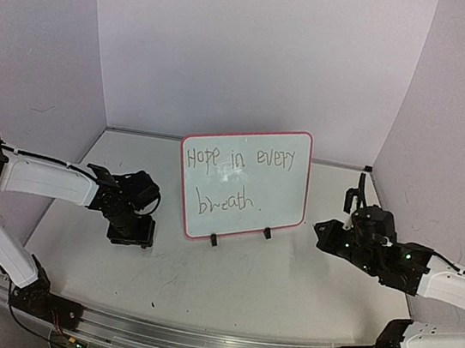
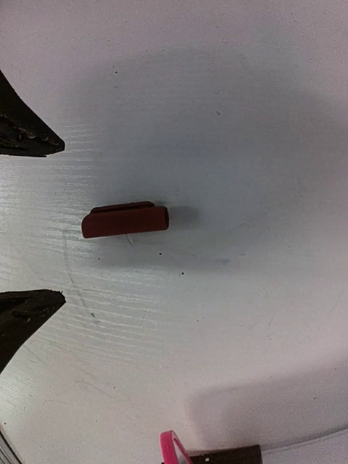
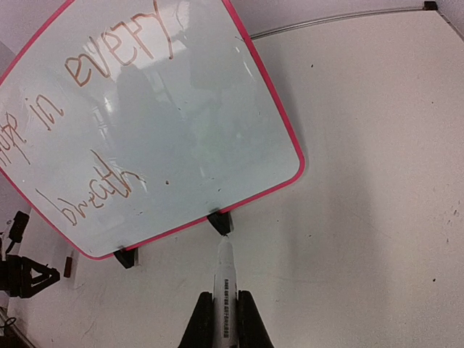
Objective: Write a sentence on the whiteboard
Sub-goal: Pick up the pen cap from the corner of the board.
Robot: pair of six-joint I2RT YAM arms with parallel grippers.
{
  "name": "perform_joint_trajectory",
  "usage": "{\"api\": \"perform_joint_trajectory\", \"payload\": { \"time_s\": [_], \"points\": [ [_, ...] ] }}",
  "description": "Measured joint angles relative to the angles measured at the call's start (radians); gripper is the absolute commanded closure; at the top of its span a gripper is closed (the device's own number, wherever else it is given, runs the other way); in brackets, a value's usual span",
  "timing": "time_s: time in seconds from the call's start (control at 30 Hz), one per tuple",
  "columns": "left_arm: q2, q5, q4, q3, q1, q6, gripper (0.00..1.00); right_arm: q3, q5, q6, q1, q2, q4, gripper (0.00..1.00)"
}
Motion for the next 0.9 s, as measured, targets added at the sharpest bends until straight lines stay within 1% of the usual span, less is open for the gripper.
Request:
{"api": "perform_joint_trajectory", "payload": {
  "time_s": [0.1, 0.13, 0.47, 0.9],
  "points": [
    [0.026, -0.005, 0.001, 0.003, -0.003, 0.002, 0.54, 0.000, -0.012, 0.004, 0.000, 0.002, -0.007, 1.00],
    [0.030, -0.007, 0.000, 0.003, -0.003, 0.003, 0.55, 0.000, -0.015, 0.005, 0.000, 0.002, -0.009, 1.00],
    [0.104, -0.031, 0.000, 0.060, -0.004, 0.047, 0.65, 0.000, -0.019, 0.015, 0.000, 0.006, -0.013, 1.00],
    [0.181, -0.054, -0.002, 0.070, -0.004, 0.082, 0.78, 0.000, -0.019, 0.041, 0.000, 0.004, -0.013, 1.00]
  ]
}}
